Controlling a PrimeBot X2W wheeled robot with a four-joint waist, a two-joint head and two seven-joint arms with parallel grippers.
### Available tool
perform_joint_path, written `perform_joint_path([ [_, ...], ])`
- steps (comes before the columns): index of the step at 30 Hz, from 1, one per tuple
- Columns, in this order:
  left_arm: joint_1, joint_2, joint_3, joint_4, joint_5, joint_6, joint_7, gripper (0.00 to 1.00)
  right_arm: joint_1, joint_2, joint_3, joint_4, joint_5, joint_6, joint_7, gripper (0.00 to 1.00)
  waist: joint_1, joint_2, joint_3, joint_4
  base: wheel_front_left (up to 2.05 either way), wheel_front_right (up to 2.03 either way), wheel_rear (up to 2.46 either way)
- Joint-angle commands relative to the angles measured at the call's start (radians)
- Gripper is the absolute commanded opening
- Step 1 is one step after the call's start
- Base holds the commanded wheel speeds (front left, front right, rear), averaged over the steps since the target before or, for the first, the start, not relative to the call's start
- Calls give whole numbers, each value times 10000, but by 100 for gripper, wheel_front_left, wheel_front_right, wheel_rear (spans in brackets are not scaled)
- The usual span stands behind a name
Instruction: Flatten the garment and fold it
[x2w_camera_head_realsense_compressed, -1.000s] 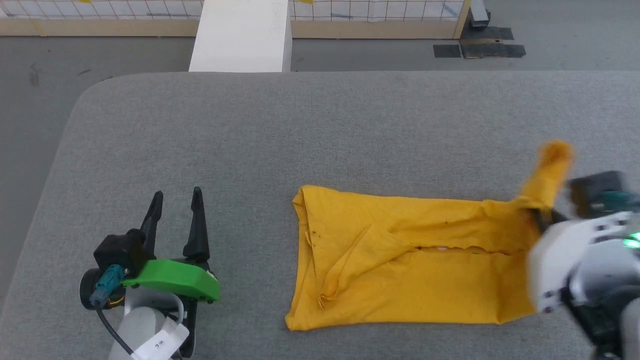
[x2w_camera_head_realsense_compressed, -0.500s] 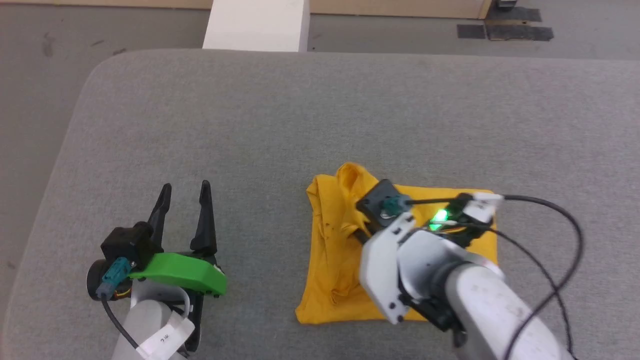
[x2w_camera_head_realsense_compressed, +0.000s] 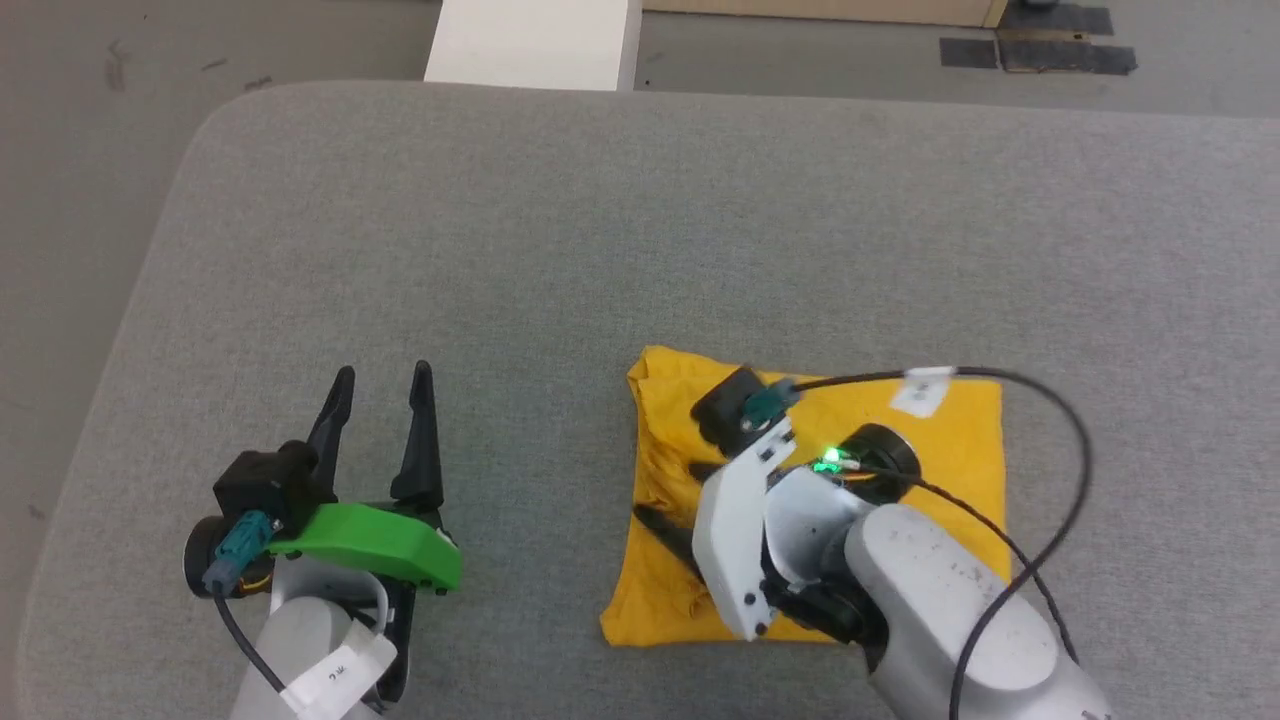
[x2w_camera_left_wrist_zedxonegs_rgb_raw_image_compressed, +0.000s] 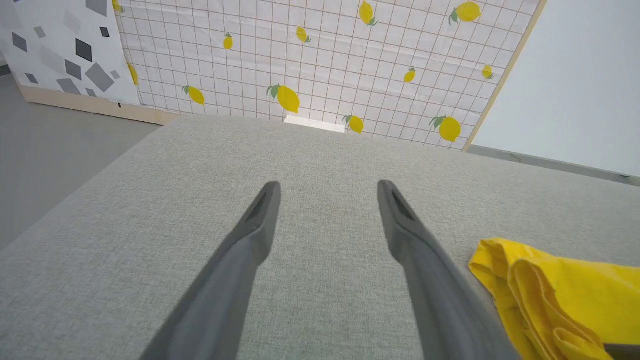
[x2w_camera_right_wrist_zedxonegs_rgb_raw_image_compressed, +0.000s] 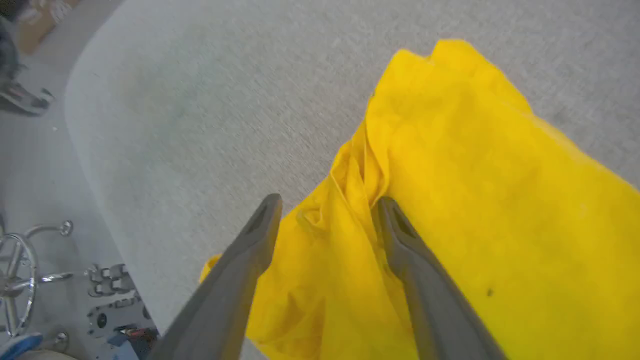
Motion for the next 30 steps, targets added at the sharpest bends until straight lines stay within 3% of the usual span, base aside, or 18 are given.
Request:
perform_joint_path([
  [1, -8, -36, 11, 14, -53, -21, -47, 100, -5, 33, -149, -238, 459, -15, -364, 100, -1, 0, -216, -141, 0, 0, 0],
  [4, 132, -36, 38, -9, -30, -10, -47, 100, 210, 35, -585, -971, 1195, -15, -1393, 100, -1, 0, -497, -313, 0, 0, 0],
  [7, 246, -36, 76, -87, -20, -6, -47, 100, 495, 35, -1287, -1688, 1161, -15, -2372, 100, -1, 0, -750, -482, 0, 0, 0],
  [14, 471, -37, 137, -426, 46, 7, -47, 100, 1848, 36, -4284, -2937, 922, -15, -3632, 100, -1, 0, -1235, -874, 0, 0, 0],
  [21, 491, -37, 74, -709, 160, 33, -47, 100, 2991, 37, -6805, -2472, 876, -15, -3226, 100, -1, 0, -1357, -987, 0, 0, 0],
  [30, 490, -37, 244, -764, 302, 123, -47, 100, 3212, 37, -7236, -653, 1475, -15, -1884, 100, -1, 0, -1155, -905, 0, 0, 0],
])
